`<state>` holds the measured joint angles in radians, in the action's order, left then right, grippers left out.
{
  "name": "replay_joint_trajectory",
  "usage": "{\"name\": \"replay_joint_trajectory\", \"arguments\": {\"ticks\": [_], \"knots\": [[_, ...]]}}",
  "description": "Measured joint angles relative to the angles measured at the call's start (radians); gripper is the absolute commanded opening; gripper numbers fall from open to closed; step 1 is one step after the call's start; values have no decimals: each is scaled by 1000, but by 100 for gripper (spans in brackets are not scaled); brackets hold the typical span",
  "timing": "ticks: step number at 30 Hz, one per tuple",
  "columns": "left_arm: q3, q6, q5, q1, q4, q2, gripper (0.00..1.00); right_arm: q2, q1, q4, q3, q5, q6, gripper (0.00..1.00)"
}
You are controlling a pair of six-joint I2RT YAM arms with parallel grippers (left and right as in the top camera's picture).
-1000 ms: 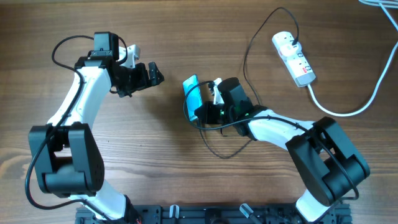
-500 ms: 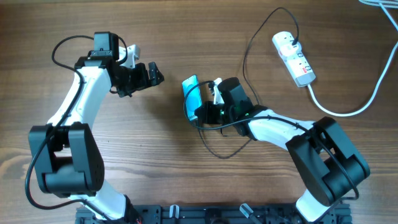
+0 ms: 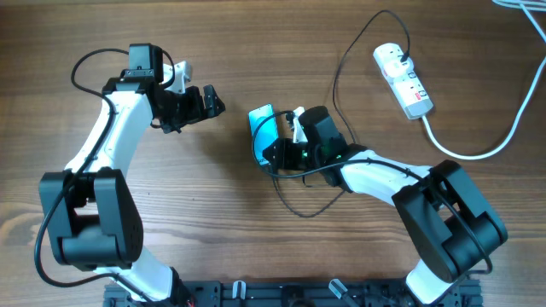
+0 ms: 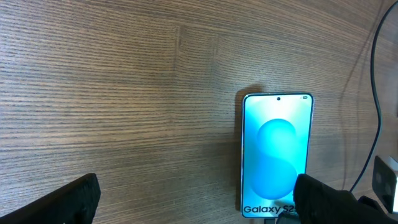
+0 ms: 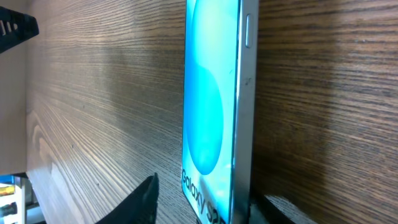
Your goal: Plug charger to phone and switch on socket
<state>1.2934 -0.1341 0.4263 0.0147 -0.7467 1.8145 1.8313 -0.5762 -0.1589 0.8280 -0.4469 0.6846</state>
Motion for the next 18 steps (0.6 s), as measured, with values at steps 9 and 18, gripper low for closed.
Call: {"name": "replay_joint_trajectory", "arguments": {"ticks": [9, 18], "knots": [[0, 0, 0, 0, 0, 0, 100, 0, 0, 3, 0, 15, 0, 65], [0, 0, 0, 0, 0, 0, 100, 0, 0, 32, 7, 46, 0, 73]]}}
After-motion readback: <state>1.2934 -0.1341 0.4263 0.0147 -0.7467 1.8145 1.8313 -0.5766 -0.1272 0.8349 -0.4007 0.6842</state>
